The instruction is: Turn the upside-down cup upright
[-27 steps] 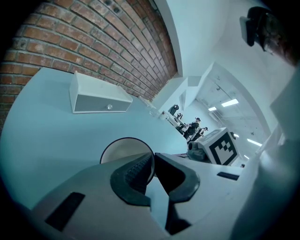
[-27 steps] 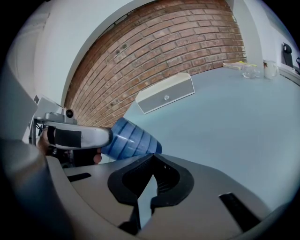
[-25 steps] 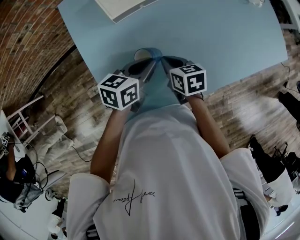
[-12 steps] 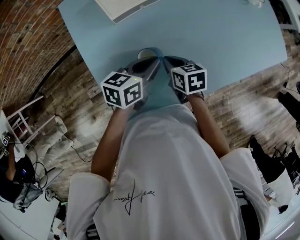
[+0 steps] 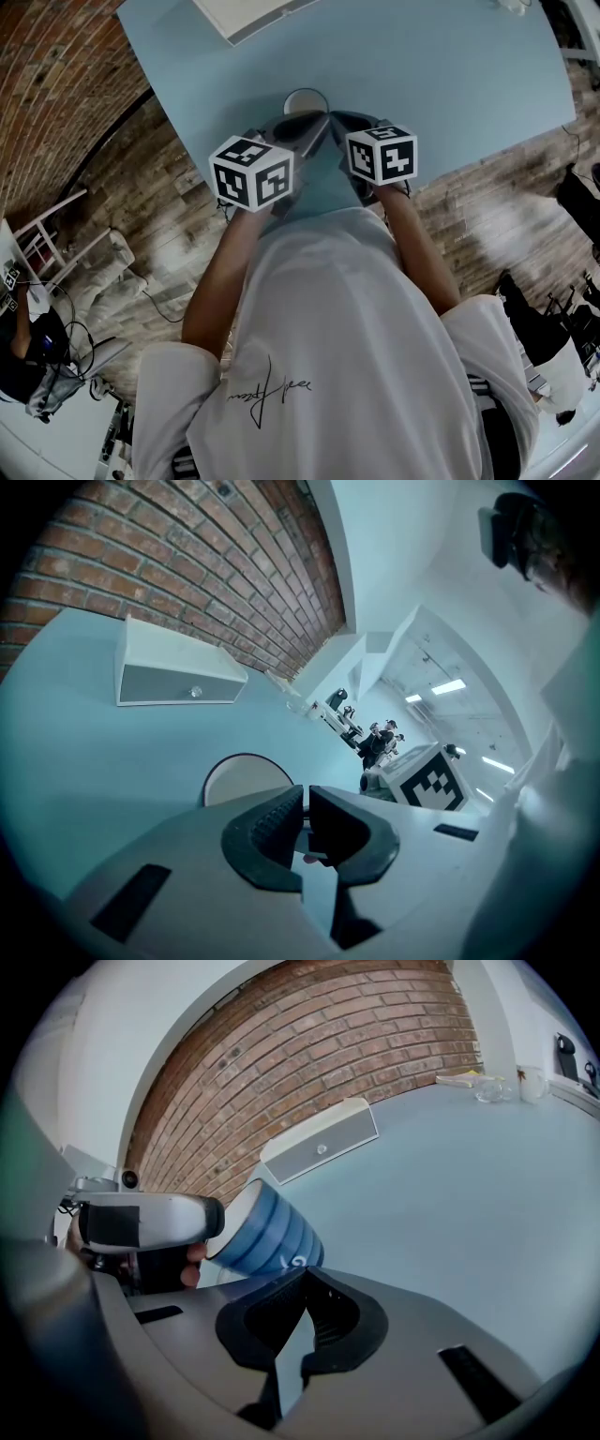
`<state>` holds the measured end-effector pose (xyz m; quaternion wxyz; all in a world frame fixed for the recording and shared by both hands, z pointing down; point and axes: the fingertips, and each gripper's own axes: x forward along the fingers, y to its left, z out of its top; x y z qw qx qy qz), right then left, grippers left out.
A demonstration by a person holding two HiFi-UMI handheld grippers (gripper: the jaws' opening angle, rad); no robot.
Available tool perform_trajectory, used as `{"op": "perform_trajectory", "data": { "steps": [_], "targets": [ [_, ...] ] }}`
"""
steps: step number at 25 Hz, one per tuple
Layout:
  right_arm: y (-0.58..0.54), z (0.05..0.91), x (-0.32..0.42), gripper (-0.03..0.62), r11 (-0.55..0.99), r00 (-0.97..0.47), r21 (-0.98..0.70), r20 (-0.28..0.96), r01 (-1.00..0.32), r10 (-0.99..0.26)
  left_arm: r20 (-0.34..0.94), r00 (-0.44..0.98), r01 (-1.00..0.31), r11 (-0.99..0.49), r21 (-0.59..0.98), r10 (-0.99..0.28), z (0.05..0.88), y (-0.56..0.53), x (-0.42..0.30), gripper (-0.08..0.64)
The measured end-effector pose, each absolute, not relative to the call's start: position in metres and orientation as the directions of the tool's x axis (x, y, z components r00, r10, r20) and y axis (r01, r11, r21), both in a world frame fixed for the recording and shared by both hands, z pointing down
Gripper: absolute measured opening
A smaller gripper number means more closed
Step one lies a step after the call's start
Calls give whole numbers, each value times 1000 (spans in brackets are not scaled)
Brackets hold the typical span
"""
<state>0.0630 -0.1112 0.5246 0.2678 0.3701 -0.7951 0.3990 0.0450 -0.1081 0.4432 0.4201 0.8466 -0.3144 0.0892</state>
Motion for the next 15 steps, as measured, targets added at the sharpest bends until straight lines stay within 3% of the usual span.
{"op": "perform_trajectory", "data": {
  "steps": [15],
  "targets": [
    [-109,527,57,20,407,-594,-451,717,-794,-365,412,779,-611,-423,669,-473,447,-109,39,25]
  ]
}}
